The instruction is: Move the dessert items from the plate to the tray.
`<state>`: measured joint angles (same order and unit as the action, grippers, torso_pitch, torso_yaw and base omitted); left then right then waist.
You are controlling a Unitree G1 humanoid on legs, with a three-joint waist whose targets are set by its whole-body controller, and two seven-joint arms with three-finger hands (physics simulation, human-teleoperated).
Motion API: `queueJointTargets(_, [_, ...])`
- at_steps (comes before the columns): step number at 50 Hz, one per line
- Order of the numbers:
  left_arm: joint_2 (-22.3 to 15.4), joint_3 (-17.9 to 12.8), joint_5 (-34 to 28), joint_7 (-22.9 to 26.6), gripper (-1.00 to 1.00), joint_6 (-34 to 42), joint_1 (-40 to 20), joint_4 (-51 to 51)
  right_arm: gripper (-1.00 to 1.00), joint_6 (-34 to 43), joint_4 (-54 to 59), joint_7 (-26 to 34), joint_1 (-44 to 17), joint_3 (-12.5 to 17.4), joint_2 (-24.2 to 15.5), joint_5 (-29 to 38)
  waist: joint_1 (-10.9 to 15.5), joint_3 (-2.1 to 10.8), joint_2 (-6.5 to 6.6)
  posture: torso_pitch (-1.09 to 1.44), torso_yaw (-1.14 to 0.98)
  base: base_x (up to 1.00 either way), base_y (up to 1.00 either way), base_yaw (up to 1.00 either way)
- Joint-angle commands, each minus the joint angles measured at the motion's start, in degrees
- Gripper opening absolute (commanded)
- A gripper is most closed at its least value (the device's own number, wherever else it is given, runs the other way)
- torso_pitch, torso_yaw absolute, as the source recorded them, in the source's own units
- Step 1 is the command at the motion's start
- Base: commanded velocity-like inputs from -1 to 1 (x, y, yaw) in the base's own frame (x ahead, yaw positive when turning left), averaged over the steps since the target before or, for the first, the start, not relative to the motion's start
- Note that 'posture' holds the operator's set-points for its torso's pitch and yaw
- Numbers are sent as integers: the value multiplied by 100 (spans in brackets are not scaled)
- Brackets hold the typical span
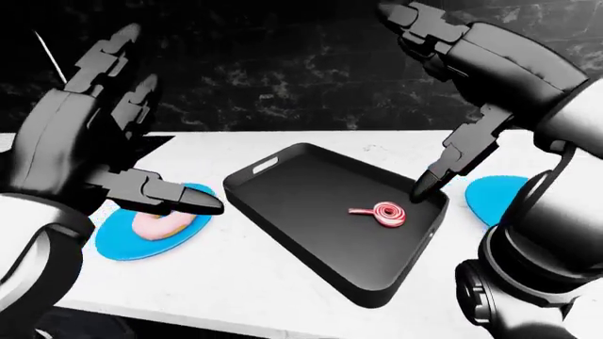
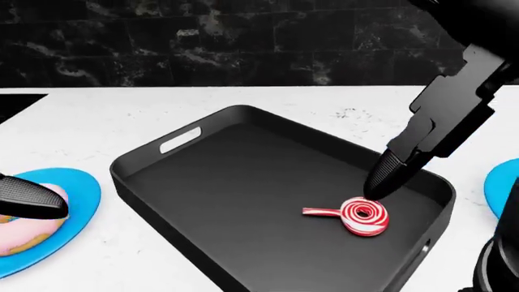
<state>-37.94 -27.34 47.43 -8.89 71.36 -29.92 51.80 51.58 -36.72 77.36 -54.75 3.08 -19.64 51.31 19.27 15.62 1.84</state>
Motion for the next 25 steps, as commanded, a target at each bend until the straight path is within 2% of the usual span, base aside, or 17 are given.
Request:
queueJointTargets(1, [-52,-101,-183,77,100,-144,-112,-28,100,-148,40,-142,-165,52,11,-20,25,22,3,-41,34,0,0,0])
queueJointTargets(8, [6,-211,-361,292,100,-100,-64,-12,100,-164,80,-123,-275,-36,150,49,217,21,29,-41,37,0,0,0])
queueJointTargets(15, [49,-191,-504,410,100,-85,-52,-3,100,-211,90,-106,-307,-36,207,62,407,13,38,-41,41,0,0,0])
queueJointTargets(25, [155,20,-953,725,100,-145,-47,-20,100,-224,20,-53,-258,10,172,61,682,7,38,-41,46,0,0,0])
